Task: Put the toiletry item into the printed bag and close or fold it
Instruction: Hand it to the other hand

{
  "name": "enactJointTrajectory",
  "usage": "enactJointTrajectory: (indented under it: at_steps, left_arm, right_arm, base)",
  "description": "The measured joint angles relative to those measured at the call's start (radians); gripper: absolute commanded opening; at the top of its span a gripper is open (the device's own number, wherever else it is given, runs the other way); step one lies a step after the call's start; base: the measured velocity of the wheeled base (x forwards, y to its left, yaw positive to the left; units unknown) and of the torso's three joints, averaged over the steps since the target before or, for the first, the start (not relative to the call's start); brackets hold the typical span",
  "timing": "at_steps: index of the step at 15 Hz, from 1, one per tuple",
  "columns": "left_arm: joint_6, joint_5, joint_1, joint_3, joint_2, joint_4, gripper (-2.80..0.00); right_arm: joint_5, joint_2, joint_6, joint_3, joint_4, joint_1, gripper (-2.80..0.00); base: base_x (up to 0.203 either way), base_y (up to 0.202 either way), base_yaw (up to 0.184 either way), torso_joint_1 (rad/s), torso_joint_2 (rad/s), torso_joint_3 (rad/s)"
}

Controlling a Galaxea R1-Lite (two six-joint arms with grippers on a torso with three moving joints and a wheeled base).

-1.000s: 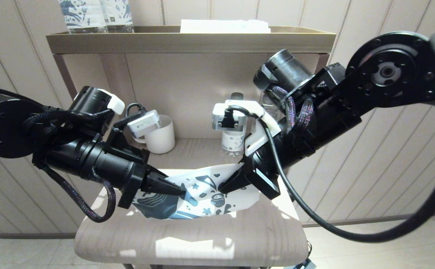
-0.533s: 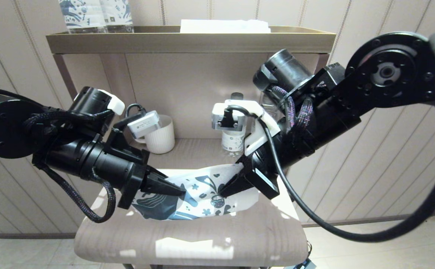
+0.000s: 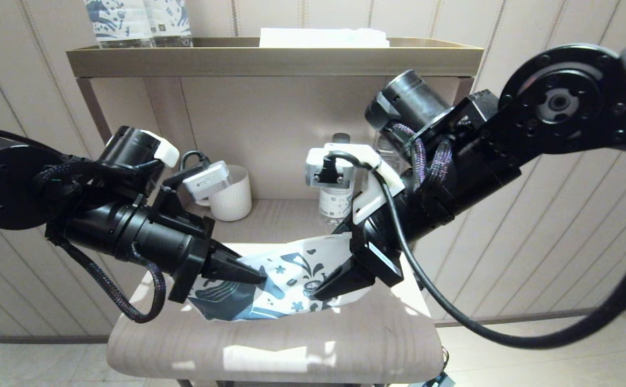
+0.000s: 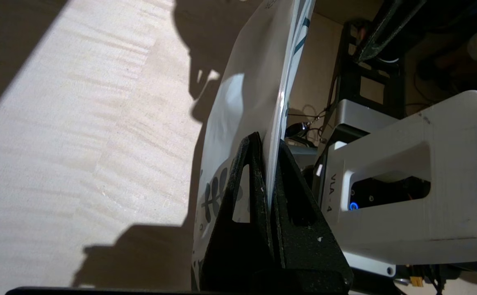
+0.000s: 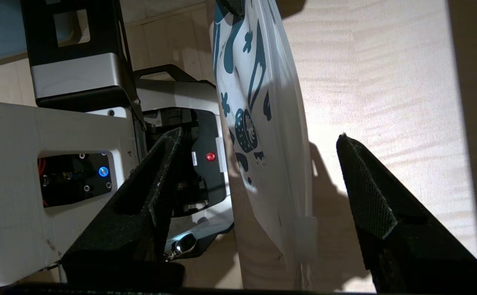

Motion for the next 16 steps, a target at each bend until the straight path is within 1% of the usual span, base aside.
enactJointTrajectory:
  at_steps: [7,13,14,16]
  left_arm:
    - [0.001,0.001,0.001,-0.001,-0.007,0.0,-2.8]
    - [0.002,0.002,0.0,-0.001,-0.004,-0.001,-2.8]
    - [0.002,0.002,0.001,-0.001,-0.004,-0.001,-2.8]
    - [0.002,0.002,0.001,-0.002,-0.003,-0.001,-2.8]
  right_arm:
    - [-0.001,-0.062,0.0,0.116,-0.012,-0.016,0.0]
    - [0.006,-0.078,0.012,0.143,-0.016,-0.055,0.0]
    - [0.008,-0.081,0.017,0.154,-0.031,-0.067,0.0]
    - [0.01,-0.088,0.029,0.194,-0.102,-0.081,0.0]
  base:
    - [0.0,0.0,0.0,0.0,0.0,0.0]
    - [0.0,0.0,0.0,0.0,0.0,0.0]
    - [0.0,0.0,0.0,0.0,0.0,0.0]
    - [0.0,0.0,0.0,0.0,0.0,0.0]
